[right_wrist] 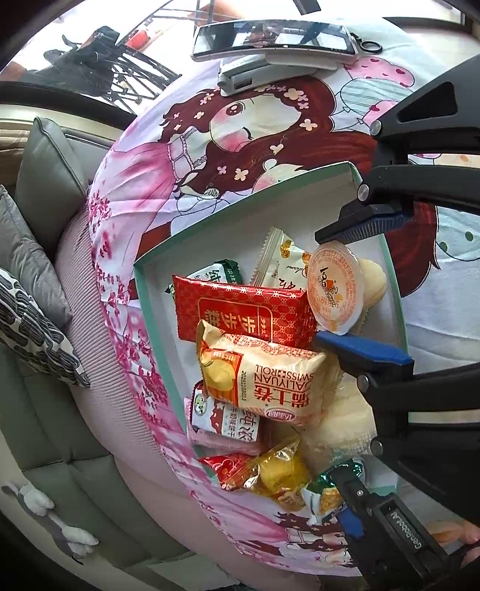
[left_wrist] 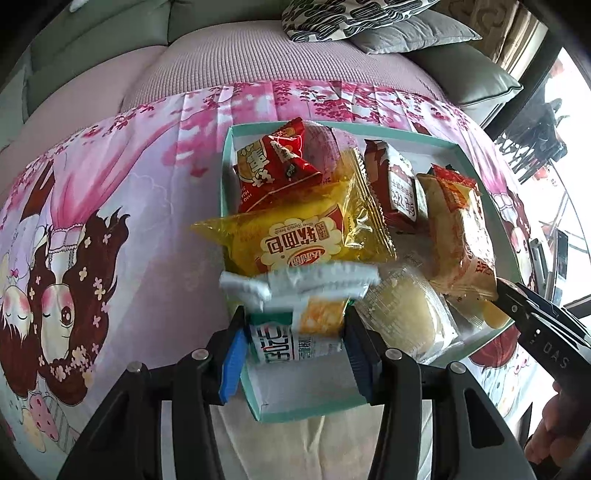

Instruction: Organize snacks

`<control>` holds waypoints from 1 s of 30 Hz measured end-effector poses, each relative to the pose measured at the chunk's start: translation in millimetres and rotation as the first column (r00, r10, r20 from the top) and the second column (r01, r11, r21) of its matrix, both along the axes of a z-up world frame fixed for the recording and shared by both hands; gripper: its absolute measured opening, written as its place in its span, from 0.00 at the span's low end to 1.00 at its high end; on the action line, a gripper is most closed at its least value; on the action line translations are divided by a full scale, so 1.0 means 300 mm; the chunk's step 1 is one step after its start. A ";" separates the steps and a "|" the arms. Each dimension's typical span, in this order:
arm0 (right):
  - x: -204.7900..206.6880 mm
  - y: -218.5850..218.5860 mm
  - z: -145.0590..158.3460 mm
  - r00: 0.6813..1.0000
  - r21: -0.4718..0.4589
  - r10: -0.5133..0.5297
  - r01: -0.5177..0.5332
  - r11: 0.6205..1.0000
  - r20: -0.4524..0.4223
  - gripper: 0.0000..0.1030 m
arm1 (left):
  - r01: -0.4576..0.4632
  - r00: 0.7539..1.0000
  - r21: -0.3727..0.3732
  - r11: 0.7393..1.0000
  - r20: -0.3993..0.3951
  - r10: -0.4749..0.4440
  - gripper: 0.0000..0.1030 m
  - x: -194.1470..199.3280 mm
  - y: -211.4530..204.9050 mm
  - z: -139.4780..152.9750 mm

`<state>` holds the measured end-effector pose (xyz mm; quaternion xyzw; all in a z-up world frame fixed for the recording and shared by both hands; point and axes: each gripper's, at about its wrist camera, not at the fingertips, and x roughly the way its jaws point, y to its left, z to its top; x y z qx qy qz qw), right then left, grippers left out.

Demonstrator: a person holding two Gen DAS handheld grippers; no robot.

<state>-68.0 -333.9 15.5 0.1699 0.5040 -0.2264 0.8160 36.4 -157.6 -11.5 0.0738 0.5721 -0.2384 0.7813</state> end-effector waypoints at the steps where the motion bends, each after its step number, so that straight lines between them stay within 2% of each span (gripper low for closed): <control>1: 0.000 0.000 0.000 1.000 -0.001 -0.002 0.002 1.000 0.000 0.49 | 0.003 1.000 -0.001 1.000 0.002 -0.003 0.55 -0.003 0.002 0.004; 3: 0.000 -0.001 -0.001 1.000 -0.003 -0.009 0.009 1.000 -0.003 0.50 | 0.006 1.000 0.001 1.000 0.007 -0.006 0.62 -0.013 0.012 0.014; 4: 0.000 -0.001 -0.001 1.000 -0.007 -0.010 0.010 1.000 -0.002 0.53 | 0.011 1.000 -0.001 1.000 0.011 -0.011 0.62 -0.018 0.016 0.020; 7: -0.009 0.009 0.005 1.000 -0.024 -0.012 0.012 1.000 0.008 0.67 | 0.005 1.000 -0.003 1.000 0.022 -0.005 0.65 -0.029 0.034 0.039; 9: -0.019 0.017 0.010 1.000 -0.038 -0.016 0.017 0.999 0.017 0.73 | 0.001 1.000 -0.004 1.000 0.029 -0.001 0.75 -0.036 0.050 0.048; 11: -0.025 0.026 0.012 1.000 -0.048 -0.019 0.020 0.999 0.024 0.80 | -0.016 0.999 -0.003 1.000 0.050 0.016 0.75 -0.042 0.076 0.060; 12: -0.029 0.036 0.012 0.999 -0.052 -0.019 0.020 0.998 0.028 0.81 | -0.026 0.998 0.007 1.000 0.061 0.026 0.76 -0.045 0.090 0.062; 16: -0.041 0.081 0.017 0.999 -0.068 -0.002 0.005 0.998 0.050 0.97 | -0.090 0.992 0.062 0.994 0.091 0.084 0.76 -0.037 0.149 0.050; 20: -0.047 0.140 0.021 0.997 -0.072 0.022 -0.017 0.997 0.068 1.00 | -0.150 0.985 0.079 0.986 0.103 0.141 0.77 -0.031 0.209 0.041; 21: -0.046 0.149 0.022 0.997 -0.074 0.024 -0.018 0.997 0.071 1.00 | -0.157 0.983 0.083 0.984 0.111 0.148 0.85 -0.035 0.222 0.040; 23: -0.045 0.181 0.025 0.996 -0.077 0.035 -0.029 0.997 0.085 1.00 | -0.173 0.978 0.101 0.980 0.137 0.158 0.92 -0.038 0.249 0.038; 30: -0.027 0.272 0.020 0.993 -0.097 0.079 -0.070 0.993 0.091 1.00 | -0.266 0.958 0.131 0.955 0.150 0.246 0.92 -0.053 0.348 0.015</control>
